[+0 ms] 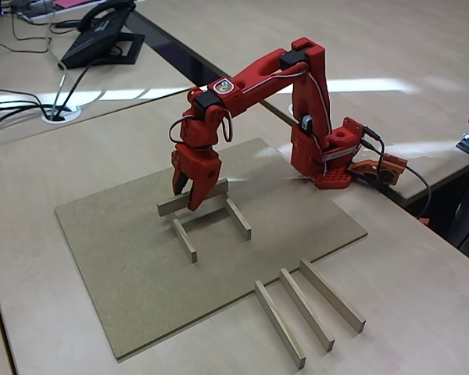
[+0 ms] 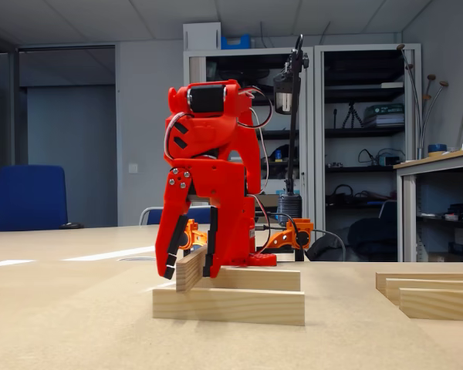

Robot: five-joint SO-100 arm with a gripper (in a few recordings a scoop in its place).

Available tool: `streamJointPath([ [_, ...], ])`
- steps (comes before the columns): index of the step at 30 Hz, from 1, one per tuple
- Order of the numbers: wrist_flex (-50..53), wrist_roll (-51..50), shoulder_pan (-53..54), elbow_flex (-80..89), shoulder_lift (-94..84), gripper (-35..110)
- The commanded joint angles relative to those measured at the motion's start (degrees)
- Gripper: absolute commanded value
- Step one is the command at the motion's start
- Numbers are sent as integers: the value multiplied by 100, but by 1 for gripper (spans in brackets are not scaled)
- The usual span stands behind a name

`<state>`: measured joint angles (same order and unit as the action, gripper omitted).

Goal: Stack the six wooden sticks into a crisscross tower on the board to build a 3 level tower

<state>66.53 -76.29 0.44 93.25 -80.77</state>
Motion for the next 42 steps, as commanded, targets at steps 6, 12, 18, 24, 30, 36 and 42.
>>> streamJointPath([
  [6,-264,237,-149,149,-606,28],
  [12,-598,299,-308,510,-1204,28],
  [18,-439,826,-562,580,-1942,24],
  [24,-229,1828,-1688,246,-2057,15],
  [30,-308,2584,-3199,-466,-1283,8],
  [36,202,2830,-4148,-1459,-448,4],
  [42,729,2733,-4843,-1793,272,0],
])
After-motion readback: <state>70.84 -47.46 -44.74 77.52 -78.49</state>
